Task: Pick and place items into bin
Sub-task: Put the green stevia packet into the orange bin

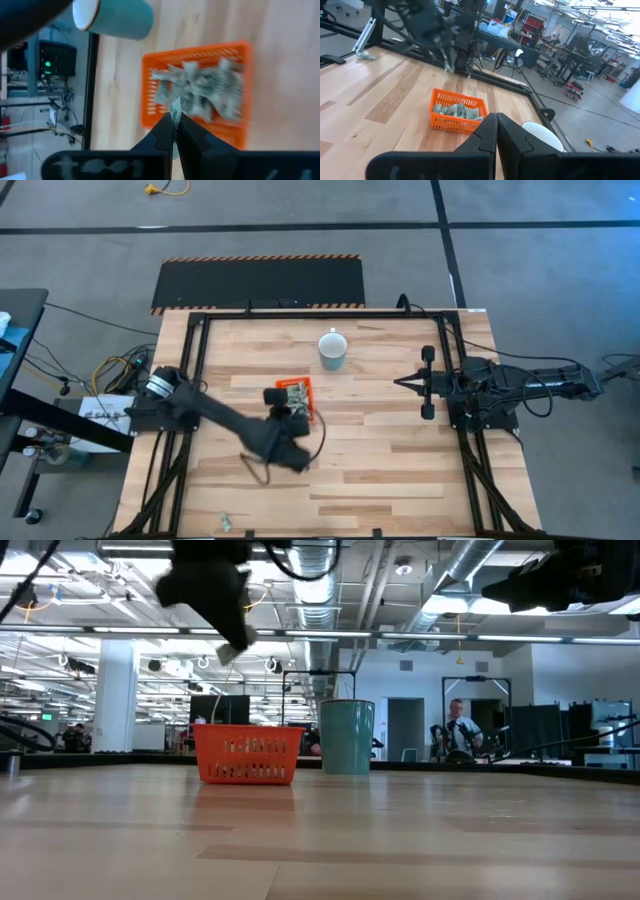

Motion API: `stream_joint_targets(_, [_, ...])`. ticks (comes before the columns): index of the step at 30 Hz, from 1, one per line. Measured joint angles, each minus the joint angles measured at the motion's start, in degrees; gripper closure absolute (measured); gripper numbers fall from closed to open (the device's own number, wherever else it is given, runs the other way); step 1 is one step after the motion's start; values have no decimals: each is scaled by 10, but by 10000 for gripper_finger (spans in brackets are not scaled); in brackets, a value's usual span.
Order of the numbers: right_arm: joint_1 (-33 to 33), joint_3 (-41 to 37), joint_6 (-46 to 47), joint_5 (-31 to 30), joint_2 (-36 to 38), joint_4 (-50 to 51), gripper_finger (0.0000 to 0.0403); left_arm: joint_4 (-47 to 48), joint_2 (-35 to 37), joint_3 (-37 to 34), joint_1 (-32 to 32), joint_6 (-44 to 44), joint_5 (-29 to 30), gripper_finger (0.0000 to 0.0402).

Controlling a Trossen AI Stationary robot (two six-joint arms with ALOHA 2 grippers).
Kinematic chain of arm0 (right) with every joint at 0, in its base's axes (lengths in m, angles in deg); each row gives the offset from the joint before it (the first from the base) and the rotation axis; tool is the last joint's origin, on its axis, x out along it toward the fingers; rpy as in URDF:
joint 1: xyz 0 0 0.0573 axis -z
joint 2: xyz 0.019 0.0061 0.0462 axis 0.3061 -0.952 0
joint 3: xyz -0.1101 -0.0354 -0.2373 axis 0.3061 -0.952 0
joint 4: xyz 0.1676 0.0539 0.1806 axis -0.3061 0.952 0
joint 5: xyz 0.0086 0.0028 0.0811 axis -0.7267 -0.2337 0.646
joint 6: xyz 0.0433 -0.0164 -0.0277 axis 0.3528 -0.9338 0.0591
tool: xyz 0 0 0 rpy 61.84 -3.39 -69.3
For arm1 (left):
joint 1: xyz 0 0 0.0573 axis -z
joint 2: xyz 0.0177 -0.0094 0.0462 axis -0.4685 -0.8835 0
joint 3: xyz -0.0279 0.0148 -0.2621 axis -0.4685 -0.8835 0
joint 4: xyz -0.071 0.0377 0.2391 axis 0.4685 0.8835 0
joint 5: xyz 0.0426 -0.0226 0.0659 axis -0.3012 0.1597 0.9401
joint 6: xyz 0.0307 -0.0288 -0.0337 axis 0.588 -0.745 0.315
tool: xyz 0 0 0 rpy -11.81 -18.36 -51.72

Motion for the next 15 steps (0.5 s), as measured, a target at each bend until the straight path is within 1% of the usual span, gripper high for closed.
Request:
stream_joint_targets(2, [0, 0, 0, 0, 0, 0, 401, -15, 0, 0, -26, 30, -10, 400])
stream_joint_targets(3, [0, 0, 0, 0, 0, 0, 401, -21, 0, 0, -38, 45, -26, 400])
stream_joint_targets(7, [0, 0, -4, 0, 0, 0, 401, -49, 0, 0, -74, 95, -115, 400])
stream_joint_targets(9, [0, 0, -4, 0, 0, 0, 401, -66, 0, 0, -87, 121, -144, 400])
stream_joint_targets(12, [0, 0, -4, 0, 0, 0, 401, -92, 0, 0, -104, 140, -167, 400])
stream_joint_targets(15, [0, 0, -4, 0, 0, 0, 401, -112, -1, 0, -121, 152, -212, 397])
